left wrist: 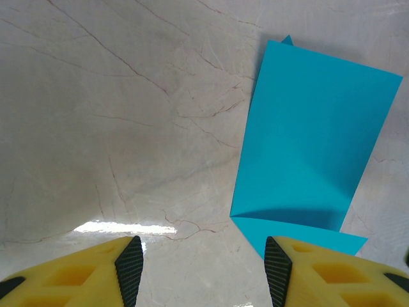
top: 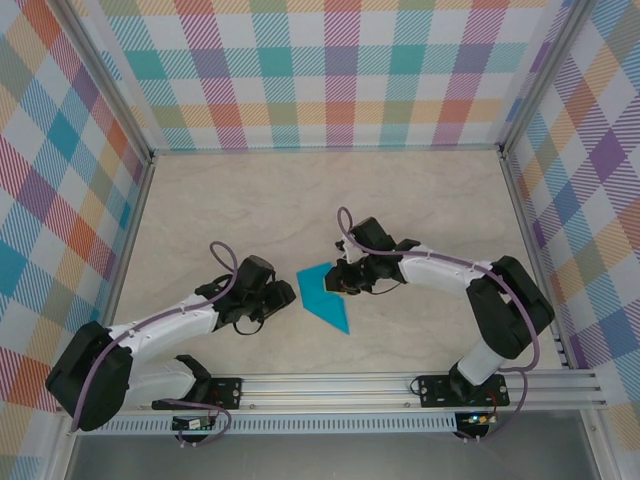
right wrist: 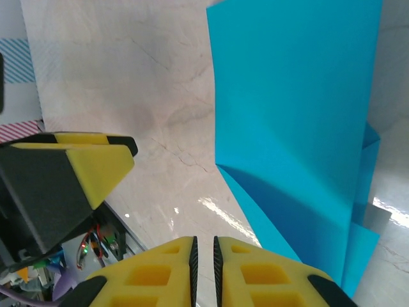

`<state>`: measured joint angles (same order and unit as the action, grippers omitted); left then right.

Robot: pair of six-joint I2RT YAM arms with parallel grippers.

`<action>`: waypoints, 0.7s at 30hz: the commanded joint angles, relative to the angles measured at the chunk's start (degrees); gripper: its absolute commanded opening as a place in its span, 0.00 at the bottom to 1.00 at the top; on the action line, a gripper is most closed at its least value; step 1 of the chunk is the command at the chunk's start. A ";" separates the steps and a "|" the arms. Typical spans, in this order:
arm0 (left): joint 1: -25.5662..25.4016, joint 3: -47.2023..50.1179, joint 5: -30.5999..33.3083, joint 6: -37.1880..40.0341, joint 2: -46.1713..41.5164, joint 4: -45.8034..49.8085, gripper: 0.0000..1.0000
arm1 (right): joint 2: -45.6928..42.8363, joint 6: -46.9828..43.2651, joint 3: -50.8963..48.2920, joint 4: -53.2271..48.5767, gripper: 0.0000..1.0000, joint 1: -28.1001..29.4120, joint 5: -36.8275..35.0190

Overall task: Fold a paper plane with a square sheet of paper (pick it up from the middle)
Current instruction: Fold the wing for the fifth time at the center of the table.

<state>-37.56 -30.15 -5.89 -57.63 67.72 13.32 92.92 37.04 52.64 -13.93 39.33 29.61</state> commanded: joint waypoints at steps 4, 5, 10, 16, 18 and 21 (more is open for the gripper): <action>0.66 -2.59 -1.54 0.50 2.26 -1.54 0.55 | 4.30 -2.85 0.70 -3.38 0.16 0.20 -0.64; 0.65 -2.71 -1.60 0.50 2.52 -1.63 0.55 | 4.73 -2.78 0.65 -3.17 0.16 0.15 -0.67; 0.66 -3.07 -1.58 0.67 3.38 -1.72 0.56 | 5.58 -2.65 0.14 -4.04 0.16 0.13 -4.21; 0.65 -3.41 -2.45 0.76 4.71 -2.58 0.56 | 8.08 -2.41 -1.42 -2.92 0.16 0.00 -6.31; 0.71 -3.59 -2.77 0.68 5.11 -3.07 0.56 | 8.29 -1.93 -2.56 -1.15 0.16 -0.17 -6.13; 0.65 -3.82 -3.40 0.50 5.91 -4.24 0.57 | 9.21 -1.38 -4.06 1.13 0.16 -1.03 -4.57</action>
<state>-37.56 -32.10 -8.08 -57.60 72.79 10.90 100.51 35.38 50.26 -14.76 38.96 24.80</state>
